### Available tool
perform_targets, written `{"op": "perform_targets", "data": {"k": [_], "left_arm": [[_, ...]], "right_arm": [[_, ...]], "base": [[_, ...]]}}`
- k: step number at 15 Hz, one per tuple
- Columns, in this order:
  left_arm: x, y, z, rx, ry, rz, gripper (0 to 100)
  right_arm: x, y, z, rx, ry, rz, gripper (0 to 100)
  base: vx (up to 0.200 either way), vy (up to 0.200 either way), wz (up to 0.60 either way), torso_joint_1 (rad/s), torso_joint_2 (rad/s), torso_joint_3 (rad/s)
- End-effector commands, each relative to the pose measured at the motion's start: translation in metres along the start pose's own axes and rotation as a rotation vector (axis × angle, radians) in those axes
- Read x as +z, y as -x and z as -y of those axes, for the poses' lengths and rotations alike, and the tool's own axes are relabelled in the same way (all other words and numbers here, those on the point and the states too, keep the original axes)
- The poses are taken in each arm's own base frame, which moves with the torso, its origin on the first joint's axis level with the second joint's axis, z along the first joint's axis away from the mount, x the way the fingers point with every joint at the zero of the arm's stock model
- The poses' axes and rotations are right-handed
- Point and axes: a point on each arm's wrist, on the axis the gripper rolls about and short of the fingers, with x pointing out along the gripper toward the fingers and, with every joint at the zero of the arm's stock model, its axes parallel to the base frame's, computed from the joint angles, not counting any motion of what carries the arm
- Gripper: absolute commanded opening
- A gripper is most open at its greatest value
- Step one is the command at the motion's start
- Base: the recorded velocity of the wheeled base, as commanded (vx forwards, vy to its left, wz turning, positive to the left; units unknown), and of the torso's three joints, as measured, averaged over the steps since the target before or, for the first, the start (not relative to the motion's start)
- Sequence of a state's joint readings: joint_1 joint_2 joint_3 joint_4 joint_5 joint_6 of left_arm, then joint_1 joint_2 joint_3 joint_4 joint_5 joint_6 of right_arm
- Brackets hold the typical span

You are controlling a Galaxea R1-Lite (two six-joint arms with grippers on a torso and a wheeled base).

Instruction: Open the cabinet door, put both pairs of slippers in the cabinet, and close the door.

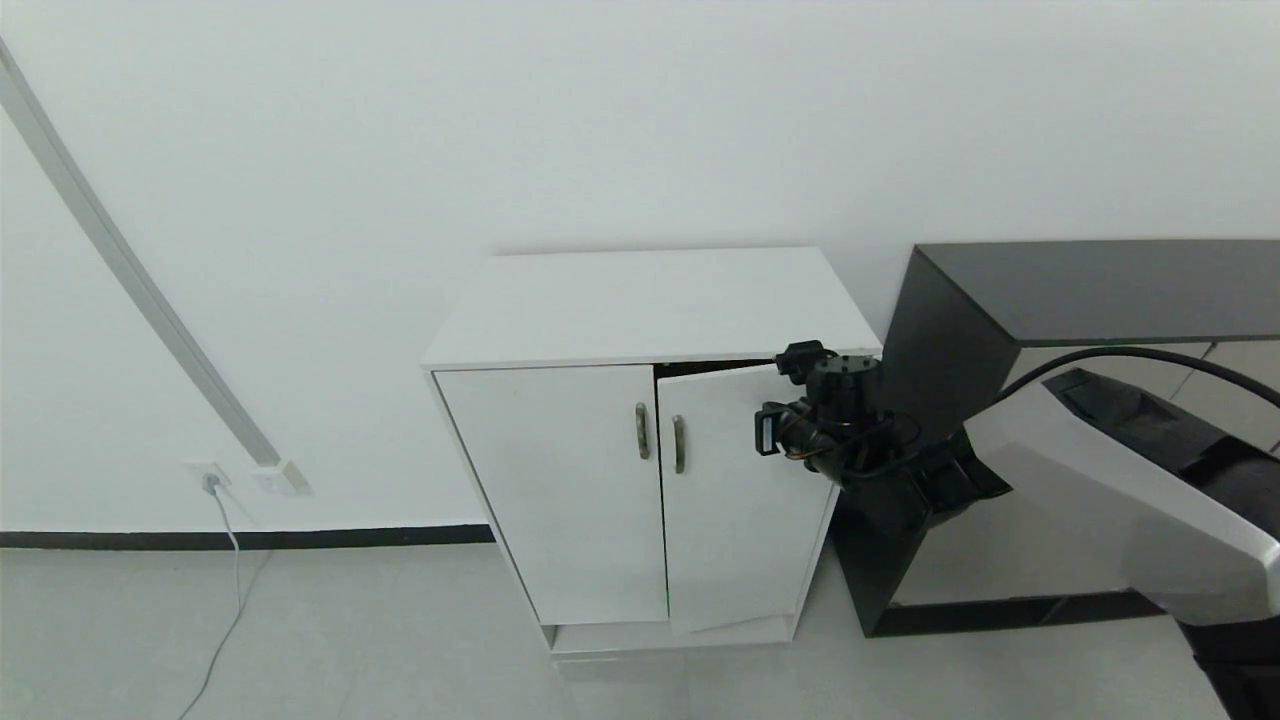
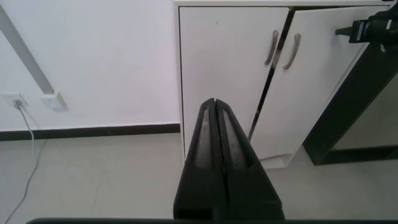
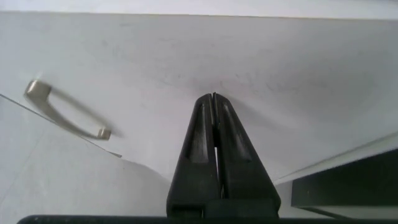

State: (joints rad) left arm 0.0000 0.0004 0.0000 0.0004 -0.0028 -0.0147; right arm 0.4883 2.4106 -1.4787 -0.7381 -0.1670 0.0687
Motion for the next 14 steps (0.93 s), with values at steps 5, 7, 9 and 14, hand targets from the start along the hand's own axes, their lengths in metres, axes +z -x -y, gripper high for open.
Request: {"op": "perform_targets", "data": {"k": [5, 7, 9, 14], "left_arm": [[0.0001, -0.0001, 0.0, 0.0, 0.001, -0.001, 0], [0.0001, -0.0001, 0.0, 0.0, 0.002, -0.001, 0], [0.0001, -0.0001, 0.0, 0.0, 0.002, -0.001, 0], [0.0001, -0.0001, 0.0, 0.0, 0.002, -0.001, 0]], "right_arm": [[0.0029, -0.0064, -0.0002, -0.003, -0.002, 0.01, 0], [0.0028, -0.0063, -0.001, -0.002, -0.002, 0.01, 0], [0.0026, -0.0066, -0.001, 0.0, -0.002, 0.01, 0], [0.0031, -0.0084, -0.0013, -0.001, -0.003, 0.016, 0]], "base": [[0.0, 0.0, 0.0, 0.0, 0.0, 0.0], [0.0, 0.0, 0.0, 0.0, 0.0, 0.0], [0.0, 0.0, 0.0, 0.0, 0.0, 0.0], [0.0, 0.0, 0.0, 0.0, 0.0, 0.0]]}}
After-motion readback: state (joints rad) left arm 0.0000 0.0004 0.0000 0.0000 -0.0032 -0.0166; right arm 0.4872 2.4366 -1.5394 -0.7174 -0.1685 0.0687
